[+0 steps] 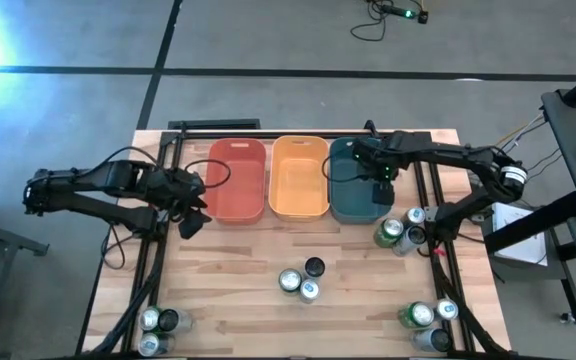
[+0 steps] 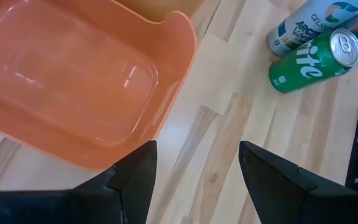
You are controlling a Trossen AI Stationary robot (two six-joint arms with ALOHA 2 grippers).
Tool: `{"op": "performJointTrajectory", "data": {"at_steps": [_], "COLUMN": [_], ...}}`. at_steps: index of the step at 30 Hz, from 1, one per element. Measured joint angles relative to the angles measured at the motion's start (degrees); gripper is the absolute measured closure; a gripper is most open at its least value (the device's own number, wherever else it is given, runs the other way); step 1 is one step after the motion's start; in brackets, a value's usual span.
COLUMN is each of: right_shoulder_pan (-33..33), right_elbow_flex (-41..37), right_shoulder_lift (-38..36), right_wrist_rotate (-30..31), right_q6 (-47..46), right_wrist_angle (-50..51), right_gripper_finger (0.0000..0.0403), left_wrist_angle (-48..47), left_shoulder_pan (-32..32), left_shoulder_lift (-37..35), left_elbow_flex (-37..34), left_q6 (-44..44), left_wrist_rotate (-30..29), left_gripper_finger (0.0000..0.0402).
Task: Sort soda cans
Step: Prepare the three bins
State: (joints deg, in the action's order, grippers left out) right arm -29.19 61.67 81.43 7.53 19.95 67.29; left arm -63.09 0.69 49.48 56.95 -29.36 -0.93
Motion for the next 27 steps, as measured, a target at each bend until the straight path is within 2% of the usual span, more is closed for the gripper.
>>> {"op": "performJointTrajectory", "data": {"at_steps": [7,19,23,27], "right_shoulder_pan": [0.0,0.0,0.9,4.4], "right_elbow_flex": [0.0,0.4,4.6,12.1], "right_shoulder_lift": [0.1,0.1,0.0,-0.7], "right_wrist_rotate": [-0.4,0.0,0.1,0.1], "right_q6": [-0.2,2.4,1.4,-1.2], "right_wrist_angle": [0.7,3.0,3.8,5.3], "right_gripper_finger": [0.0177,0.0155,0.0152,0.0155], "left_wrist_angle": [-0.3,-4.0,-7.1,-14.1], "left_shoulder_pan": [0.0,0.0,0.0,0.0], "left_shoulder_lift": [-0.1,-0.1,-0.1,-0.1], "left_elbow_flex": [0.0,0.0,0.0,1.9], "left_q6": [0.1,1.4,1.4,0.8], "left_wrist_rotate": [0.0,0.2,2.0,3.0], "left_gripper_finger": [0.0190,0.0190,0.0190,0.0190]}}
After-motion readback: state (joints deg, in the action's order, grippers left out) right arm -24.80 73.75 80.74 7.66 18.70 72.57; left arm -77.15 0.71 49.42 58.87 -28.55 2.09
